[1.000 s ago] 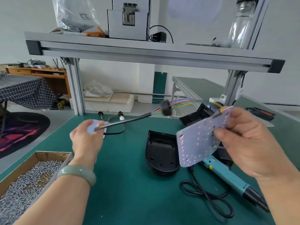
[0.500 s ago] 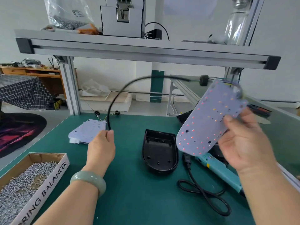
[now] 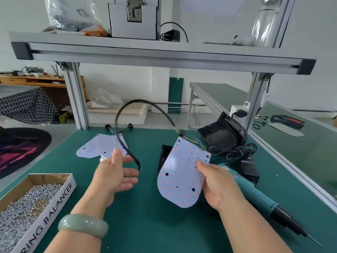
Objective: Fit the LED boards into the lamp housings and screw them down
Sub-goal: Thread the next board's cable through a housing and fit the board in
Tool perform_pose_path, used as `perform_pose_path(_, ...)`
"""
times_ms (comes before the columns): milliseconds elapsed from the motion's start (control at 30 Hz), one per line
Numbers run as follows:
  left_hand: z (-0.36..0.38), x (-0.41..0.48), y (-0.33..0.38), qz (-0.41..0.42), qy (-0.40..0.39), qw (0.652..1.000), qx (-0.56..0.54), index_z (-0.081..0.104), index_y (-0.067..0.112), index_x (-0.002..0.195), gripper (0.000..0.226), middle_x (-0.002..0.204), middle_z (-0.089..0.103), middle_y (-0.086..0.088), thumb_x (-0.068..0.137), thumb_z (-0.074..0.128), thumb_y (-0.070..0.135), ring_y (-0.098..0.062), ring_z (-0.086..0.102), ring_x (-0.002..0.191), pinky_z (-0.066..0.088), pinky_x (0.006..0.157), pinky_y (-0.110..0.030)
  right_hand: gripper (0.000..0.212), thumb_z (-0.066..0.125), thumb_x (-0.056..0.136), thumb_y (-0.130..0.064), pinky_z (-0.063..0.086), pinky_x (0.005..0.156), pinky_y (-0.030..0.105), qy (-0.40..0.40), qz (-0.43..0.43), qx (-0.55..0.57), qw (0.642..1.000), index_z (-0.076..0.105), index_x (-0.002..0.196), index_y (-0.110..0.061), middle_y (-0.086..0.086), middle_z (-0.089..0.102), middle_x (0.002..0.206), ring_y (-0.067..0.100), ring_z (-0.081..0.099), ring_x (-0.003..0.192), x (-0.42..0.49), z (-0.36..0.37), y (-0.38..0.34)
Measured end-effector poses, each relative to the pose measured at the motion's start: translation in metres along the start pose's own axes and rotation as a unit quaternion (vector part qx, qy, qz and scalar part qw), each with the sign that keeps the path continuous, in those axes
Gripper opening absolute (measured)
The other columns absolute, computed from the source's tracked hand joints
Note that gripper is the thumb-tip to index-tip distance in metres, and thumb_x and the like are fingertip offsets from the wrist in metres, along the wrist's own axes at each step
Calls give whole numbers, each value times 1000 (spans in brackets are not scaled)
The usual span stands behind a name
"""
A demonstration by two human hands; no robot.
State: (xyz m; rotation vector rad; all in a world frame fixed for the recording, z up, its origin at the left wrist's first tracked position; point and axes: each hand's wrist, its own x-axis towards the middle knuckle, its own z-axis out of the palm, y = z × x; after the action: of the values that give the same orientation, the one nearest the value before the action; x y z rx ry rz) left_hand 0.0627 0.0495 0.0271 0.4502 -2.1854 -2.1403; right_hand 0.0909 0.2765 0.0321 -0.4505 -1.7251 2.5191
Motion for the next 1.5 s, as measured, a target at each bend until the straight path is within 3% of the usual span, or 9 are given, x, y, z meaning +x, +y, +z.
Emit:
perform_pose_path(100,-4,2,-9,51,-30,984,167,68,19,107,21,71,71,2,90,58,27,-17,65,65,49,62,-25,10,54,94,-3,51,65,33,1,-3,8,1000,64,93,-1,10,72,81,22,65,66,-1,0,4)
perform_pose_path(300,16,1,-13,80,43,819,566,57,21,91,27,96,63,-1,92,48,47,-26,59,93,42,68,-29,13,54,94,-2,53,65,32,-22,-30,8,999,63,85,-5,6,74,76,16,67,62,-8,-3,4)
perform_pose_path(500,3,-11,16,210,199,904,315,41,14,53,45,44,47,-3,89,51,40,-28,48,52,31,48,-29,10,55,92,0,55,68,34,-107,-54,11,993,64,95,-3,12,74,92,21,69,77,-19,3,10)
perform_pose_path(667,10,-27,21,103,30,994,-12,64,19,80,34,57,69,-3,95,46,44,-23,64,51,52,56,-28,17,57,91,2,56,71,32,-122,-108,-38,986,68,90,-11,8,74,90,19,69,80,-27,27,23)
perform_pose_path(800,14,-30,11,93,-110,990,-4,68,10,81,25,79,72,0,92,59,30,-20,66,63,50,58,-25,12,60,92,-6,56,77,41,-95,-145,-102,980,70,90,-14,10,74,88,19,67,78,-27,37,29)
perform_pose_path(933,8,-29,15,106,-50,988,-96,73,19,86,19,85,76,-4,95,56,17,-26,71,81,57,73,-40,26,51,94,-36,49,75,36,27,-289,-281,915,64,90,-14,10,64,87,13,58,80,-13,25,20)
perform_pose_path(1100,1,-29,25,155,-80,957,-231,71,18,88,23,90,75,-2,97,49,16,-17,70,81,57,70,-33,66,55,92,-26,39,102,32,45,-95,-491,865,23,147,-8,11,46,139,26,44,127,3,15,27)
perform_pose_path(1367,14,-32,14,78,-160,944,-279,66,6,96,18,88,75,-8,88,54,18,-18,72,73,58,59,-30,39,38,82,7,56,79,45,55,-43,-183,981,67,101,-11,13,72,102,31,64,85,-3,11,24)
perform_pose_path(1500,15,-26,12,37,-150,939,-308,62,11,96,15,88,74,-4,96,49,18,-15,71,72,59,60,-29,47,40,77,12,54,87,51,47,-86,-112,989,63,111,-11,10,71,104,36,66,98,-10,9,23)
